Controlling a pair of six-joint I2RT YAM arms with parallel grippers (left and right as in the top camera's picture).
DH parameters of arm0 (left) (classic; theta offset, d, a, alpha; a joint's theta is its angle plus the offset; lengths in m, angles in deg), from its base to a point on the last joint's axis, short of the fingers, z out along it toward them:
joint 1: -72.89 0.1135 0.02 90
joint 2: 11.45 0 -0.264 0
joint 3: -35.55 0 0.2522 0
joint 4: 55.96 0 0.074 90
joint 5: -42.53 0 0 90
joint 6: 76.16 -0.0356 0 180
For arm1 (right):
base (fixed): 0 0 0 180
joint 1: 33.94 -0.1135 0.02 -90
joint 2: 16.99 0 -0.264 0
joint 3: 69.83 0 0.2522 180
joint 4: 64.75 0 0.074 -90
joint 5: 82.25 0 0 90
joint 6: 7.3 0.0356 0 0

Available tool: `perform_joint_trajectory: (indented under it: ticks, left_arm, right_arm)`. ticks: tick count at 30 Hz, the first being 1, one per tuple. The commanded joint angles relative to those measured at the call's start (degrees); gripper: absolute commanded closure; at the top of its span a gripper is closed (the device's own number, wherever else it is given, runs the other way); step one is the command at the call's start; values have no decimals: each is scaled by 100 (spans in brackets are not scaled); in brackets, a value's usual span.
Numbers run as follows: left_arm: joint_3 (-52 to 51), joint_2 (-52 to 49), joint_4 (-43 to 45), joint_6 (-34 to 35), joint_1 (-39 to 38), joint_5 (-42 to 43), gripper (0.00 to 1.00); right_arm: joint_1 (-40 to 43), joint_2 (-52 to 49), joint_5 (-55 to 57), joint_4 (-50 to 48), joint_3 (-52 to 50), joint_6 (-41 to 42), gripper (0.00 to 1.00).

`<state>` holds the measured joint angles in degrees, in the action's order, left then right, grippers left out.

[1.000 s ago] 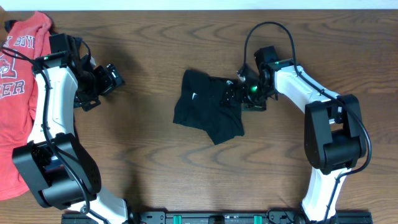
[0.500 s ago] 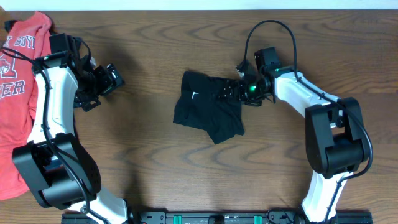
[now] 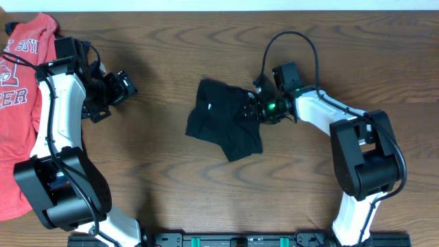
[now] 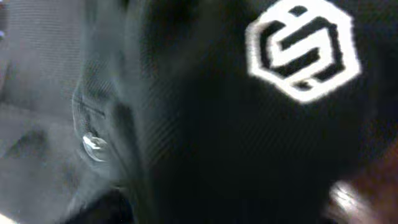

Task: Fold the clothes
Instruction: 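Lower the right gripper onto the black bundle and grasp its right side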

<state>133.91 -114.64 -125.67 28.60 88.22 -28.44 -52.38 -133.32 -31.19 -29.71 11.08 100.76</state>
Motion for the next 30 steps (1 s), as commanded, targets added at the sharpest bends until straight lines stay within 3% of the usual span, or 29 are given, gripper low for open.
perform_joint_trajectory:
  ticks: [1, 19, 23, 30]
  left_arm:
    - [-4, -55, -33, -83, 7, -72, 1]
    - [-4, -55, -31, -101, -157, -157, 1]
    - [-4, -55, -31, -101, -337, -424, 10]
    - [-4, -55, 46, -94, -461, -476, 5]
  right_arm:
    - [-114, -380, 400, 87, -302, 116, 99]
    - [13, -378, 634, -164, -173, -103, 99]
    - [107, -378, 994, 219, 87, -297, 99]
    - [326, -378, 1991, 1473, 1029, -752, 99]
